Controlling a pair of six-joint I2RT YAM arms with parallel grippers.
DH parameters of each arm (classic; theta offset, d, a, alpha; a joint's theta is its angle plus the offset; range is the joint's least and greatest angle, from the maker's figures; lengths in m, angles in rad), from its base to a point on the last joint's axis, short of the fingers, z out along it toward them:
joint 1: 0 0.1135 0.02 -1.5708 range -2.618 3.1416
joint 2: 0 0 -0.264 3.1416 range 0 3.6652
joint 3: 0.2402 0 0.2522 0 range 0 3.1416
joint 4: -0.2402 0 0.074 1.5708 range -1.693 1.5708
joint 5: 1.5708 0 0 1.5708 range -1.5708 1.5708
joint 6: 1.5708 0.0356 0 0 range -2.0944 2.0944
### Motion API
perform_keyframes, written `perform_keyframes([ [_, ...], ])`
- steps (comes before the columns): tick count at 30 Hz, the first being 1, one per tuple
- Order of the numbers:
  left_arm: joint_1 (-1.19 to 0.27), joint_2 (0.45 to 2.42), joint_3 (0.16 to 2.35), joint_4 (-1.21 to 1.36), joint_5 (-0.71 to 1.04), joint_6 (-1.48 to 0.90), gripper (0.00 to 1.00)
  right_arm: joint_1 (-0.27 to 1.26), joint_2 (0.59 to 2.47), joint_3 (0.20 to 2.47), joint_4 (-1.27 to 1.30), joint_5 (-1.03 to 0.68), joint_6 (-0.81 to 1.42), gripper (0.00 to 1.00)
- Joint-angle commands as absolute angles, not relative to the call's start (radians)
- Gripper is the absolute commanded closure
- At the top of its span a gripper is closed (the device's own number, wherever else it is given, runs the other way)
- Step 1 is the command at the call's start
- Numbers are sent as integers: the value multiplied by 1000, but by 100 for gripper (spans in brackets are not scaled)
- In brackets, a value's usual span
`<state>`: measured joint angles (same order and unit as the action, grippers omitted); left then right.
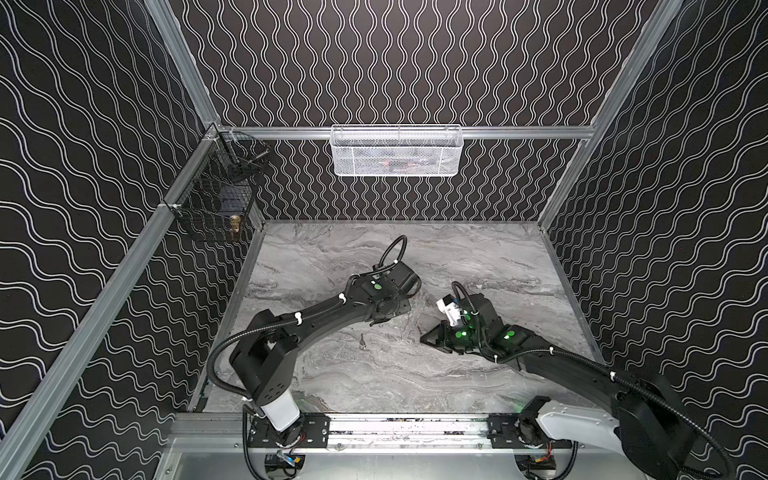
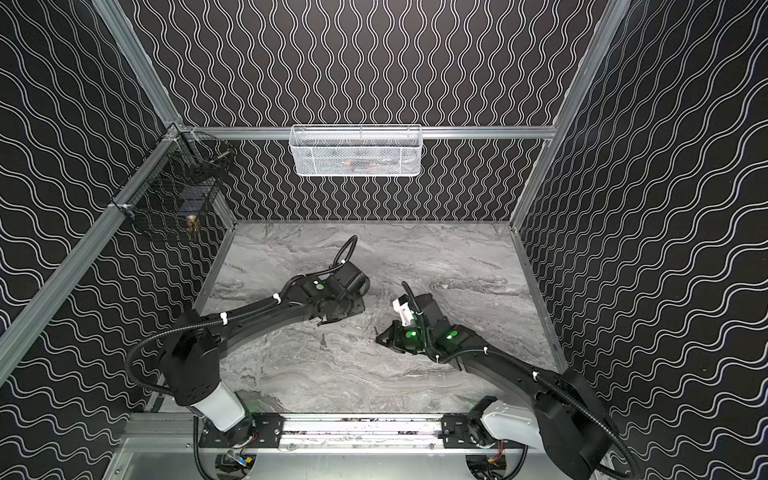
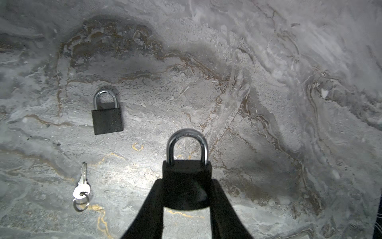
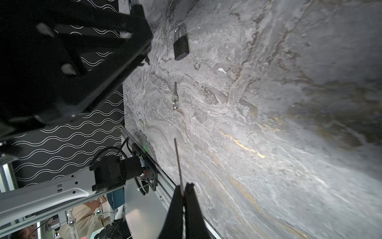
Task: Unlock with the key
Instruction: 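Bring the held padlock toward the right gripper while the right gripper approaches with the key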
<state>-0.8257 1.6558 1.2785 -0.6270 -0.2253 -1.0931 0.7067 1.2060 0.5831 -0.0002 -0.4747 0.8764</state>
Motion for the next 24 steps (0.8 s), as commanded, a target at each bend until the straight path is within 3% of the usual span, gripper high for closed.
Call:
perform_keyframes([
  [1, -825, 1621, 1267, -604, -264, -1157, 100, 749, 1259, 591, 195, -395, 961, 100],
  [13, -825, 1567, 1250, -597, -210, -1176, 100, 789, 1377, 610, 460, -343, 1001, 100],
  [24, -826, 1543, 1239, -601, -193, -1156, 100, 798, 1433, 631, 481, -324, 981, 100],
])
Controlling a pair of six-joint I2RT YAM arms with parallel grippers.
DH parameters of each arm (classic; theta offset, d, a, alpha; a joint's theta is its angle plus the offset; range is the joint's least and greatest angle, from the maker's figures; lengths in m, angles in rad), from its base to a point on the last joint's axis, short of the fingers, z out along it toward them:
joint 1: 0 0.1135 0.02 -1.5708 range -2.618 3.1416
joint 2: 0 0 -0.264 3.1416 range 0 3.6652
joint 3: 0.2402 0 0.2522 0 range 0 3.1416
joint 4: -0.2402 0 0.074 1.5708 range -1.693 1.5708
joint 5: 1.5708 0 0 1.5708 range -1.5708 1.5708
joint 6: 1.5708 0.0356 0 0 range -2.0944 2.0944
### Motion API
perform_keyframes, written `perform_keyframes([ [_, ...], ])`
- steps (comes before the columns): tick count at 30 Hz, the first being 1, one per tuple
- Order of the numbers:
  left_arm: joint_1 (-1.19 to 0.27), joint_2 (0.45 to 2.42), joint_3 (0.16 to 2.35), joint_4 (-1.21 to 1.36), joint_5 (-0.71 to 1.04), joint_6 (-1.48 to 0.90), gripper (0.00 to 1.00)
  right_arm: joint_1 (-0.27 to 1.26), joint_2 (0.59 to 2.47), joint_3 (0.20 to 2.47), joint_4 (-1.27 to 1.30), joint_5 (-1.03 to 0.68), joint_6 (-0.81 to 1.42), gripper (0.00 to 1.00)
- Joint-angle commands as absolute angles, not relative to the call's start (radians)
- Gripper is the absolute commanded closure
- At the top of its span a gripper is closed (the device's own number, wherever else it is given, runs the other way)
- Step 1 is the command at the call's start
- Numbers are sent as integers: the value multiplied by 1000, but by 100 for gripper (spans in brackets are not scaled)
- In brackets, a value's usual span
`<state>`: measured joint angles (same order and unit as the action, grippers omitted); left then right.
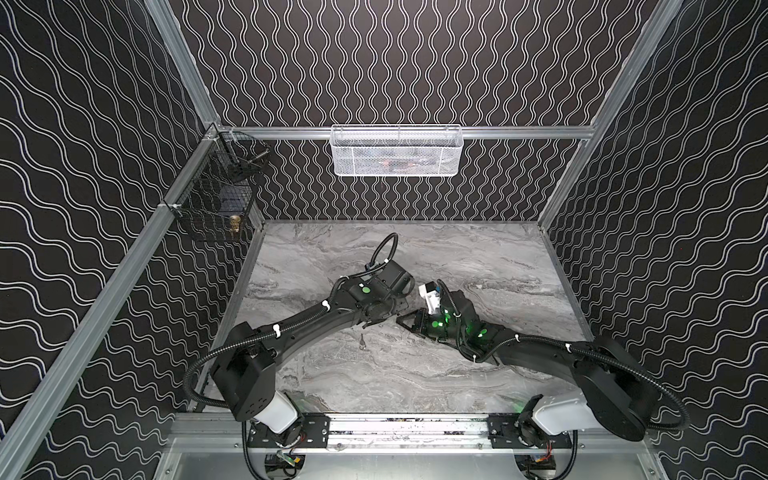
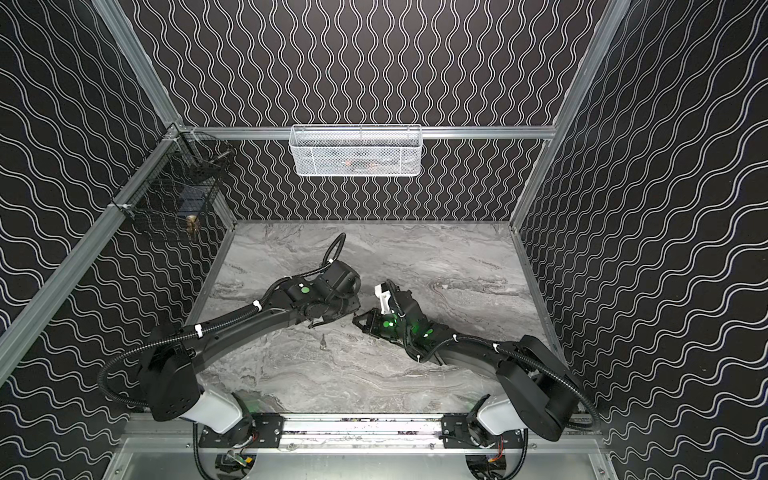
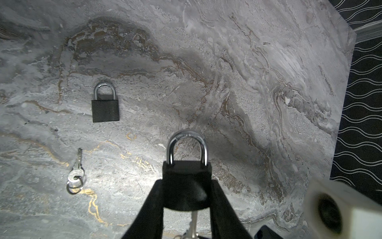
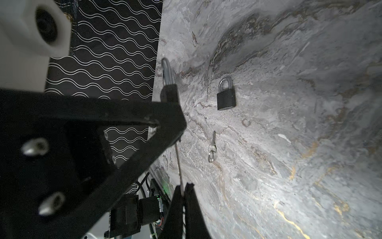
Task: Unlock with the key
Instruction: 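Bring the held padlock toward the right gripper while the right gripper approaches with the key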
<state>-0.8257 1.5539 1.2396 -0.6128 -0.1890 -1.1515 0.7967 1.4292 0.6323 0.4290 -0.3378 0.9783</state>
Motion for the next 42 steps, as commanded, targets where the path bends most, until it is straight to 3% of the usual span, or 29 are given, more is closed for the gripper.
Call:
perform_keyframes([
  [1, -825, 1543, 1241, -605, -193, -1154, 100, 798, 1429, 629, 474, -316, 982, 100],
  [22, -827, 1535, 1222, -622, -198, -1145, 100, 797, 1371, 693, 332, -238, 901, 100],
  [42, -827, 1455, 1167, -529, -195, -1341, 100, 882, 1325, 664, 318, -90, 951, 100],
])
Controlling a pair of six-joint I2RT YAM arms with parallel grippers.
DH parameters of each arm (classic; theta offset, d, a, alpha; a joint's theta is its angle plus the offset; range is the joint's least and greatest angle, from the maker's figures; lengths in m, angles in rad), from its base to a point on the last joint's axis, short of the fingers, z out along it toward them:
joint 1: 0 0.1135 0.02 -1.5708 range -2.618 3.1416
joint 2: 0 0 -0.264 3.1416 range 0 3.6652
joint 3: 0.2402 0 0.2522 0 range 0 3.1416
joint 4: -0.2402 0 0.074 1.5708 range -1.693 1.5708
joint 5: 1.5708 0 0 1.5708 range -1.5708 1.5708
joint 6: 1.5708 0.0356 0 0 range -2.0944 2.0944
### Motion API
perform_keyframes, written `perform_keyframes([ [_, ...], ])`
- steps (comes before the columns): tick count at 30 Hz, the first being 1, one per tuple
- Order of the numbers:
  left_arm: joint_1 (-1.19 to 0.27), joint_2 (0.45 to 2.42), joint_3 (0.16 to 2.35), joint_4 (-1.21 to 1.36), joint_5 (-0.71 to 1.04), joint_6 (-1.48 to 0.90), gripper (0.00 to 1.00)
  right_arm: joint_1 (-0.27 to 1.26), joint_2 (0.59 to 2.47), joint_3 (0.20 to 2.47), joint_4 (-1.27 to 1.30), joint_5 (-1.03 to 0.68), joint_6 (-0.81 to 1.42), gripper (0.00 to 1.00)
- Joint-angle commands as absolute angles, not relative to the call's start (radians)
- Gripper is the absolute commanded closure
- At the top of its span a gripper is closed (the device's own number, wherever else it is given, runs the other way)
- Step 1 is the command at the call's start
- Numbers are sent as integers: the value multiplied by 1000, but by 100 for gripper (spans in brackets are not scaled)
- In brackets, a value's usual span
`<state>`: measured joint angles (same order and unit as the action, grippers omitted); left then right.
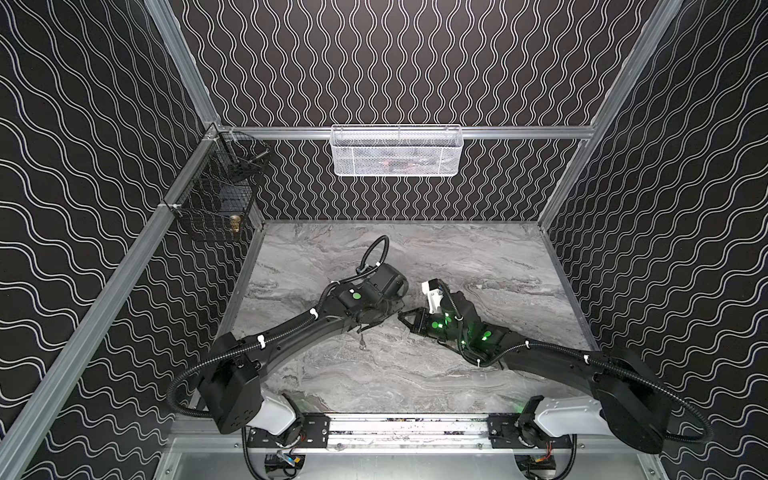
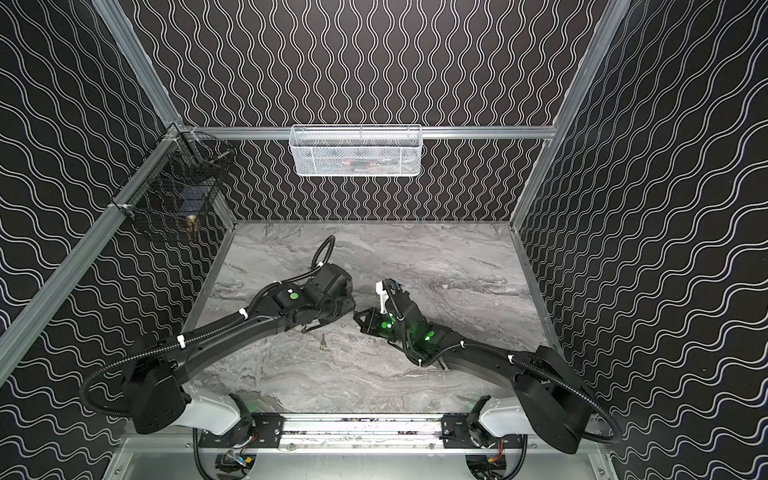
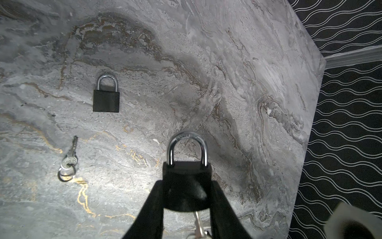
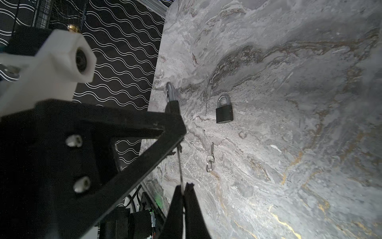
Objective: Unlock with the key
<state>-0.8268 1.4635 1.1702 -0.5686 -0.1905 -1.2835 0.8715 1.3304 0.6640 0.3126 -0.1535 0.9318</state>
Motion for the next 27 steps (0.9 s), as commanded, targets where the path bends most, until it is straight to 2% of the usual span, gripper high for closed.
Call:
perform_keyframes([
  [1, -827, 1452, 1164, -525, -194, -1348, 100, 882, 1327, 667, 310, -76, 951, 100],
  [27, -827, 1408, 1104, -458, -160, -1422, 100, 907, 1350, 710, 308, 15, 930, 100],
])
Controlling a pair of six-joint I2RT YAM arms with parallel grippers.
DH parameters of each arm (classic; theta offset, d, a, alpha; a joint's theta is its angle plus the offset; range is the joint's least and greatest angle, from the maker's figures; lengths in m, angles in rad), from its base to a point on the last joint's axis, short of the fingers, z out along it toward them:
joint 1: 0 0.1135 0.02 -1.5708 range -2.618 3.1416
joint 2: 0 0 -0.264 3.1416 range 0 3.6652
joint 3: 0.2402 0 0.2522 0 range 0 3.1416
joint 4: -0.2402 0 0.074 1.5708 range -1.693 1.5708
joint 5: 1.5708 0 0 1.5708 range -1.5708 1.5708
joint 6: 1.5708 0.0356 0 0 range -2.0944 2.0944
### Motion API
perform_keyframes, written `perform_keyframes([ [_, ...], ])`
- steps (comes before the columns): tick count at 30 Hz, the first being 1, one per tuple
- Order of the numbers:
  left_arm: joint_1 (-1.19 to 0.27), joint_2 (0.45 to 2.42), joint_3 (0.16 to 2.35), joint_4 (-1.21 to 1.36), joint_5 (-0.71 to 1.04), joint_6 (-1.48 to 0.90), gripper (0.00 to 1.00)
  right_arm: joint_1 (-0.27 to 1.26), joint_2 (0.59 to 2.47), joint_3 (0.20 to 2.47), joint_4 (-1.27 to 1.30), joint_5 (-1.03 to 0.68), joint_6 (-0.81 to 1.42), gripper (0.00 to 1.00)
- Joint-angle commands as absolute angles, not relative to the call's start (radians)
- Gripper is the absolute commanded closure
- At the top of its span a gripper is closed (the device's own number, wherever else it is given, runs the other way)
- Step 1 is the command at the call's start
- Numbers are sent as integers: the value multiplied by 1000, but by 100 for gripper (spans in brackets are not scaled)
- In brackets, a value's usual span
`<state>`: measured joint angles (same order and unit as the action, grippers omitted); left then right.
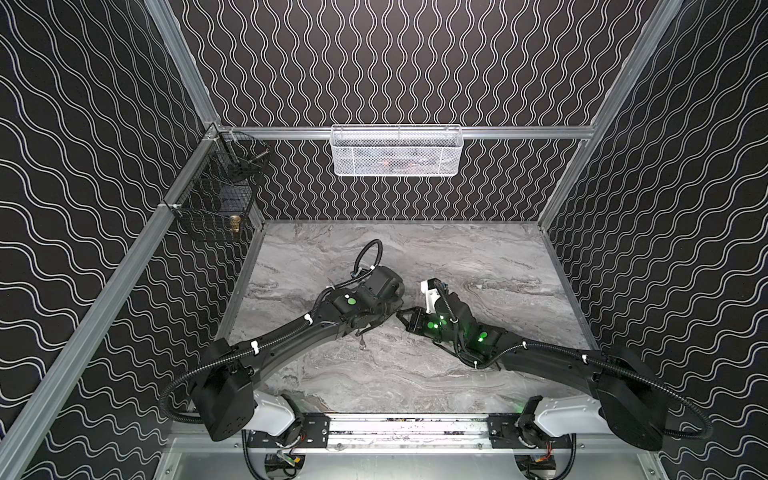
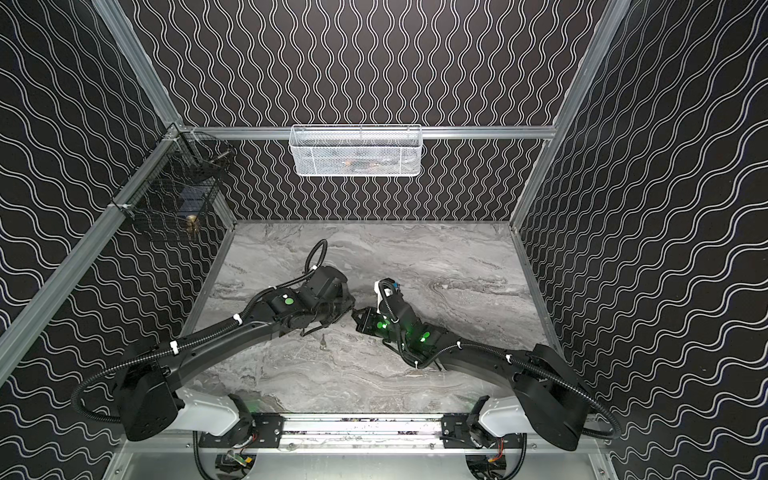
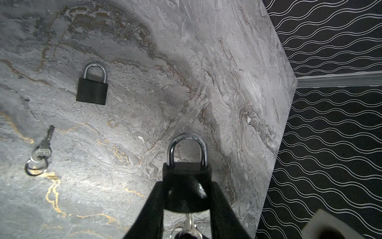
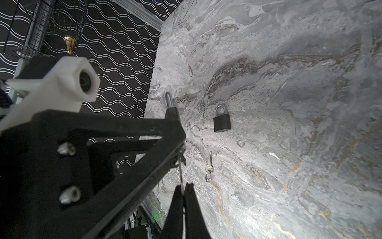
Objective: Unlock with the key
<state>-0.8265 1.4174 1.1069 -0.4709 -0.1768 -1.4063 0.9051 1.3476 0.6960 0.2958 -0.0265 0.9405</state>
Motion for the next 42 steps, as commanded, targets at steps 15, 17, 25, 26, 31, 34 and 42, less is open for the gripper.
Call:
perform_keyframes([
  [15, -839, 1400, 1093, -412, -65, -1444, 100, 908, 1343, 767, 297, 87, 803, 100],
  [17, -841, 1393, 1100, -415, -70, -1443, 100, 908, 1347, 755, 327, 85, 802, 100],
  [25, -844, 1389, 1095, -342, 1, -1465, 100, 907, 1371, 786, 313, 87, 755, 100],
  [26, -845, 1390, 1105, -354, -2, -1457, 100, 907, 1365, 781, 316, 95, 755, 100],
  [31, -846, 1381, 1117, -372, -28, -1442, 100, 907, 1366, 793, 309, 85, 757, 100],
  [34, -844, 1378, 1106, -376, -36, -1440, 100, 907, 1361, 786, 308, 78, 751, 100],
  [42, -839, 1372, 1154, -423, -130, -1332, 100, 907, 1322, 762, 275, 56, 711, 87],
])
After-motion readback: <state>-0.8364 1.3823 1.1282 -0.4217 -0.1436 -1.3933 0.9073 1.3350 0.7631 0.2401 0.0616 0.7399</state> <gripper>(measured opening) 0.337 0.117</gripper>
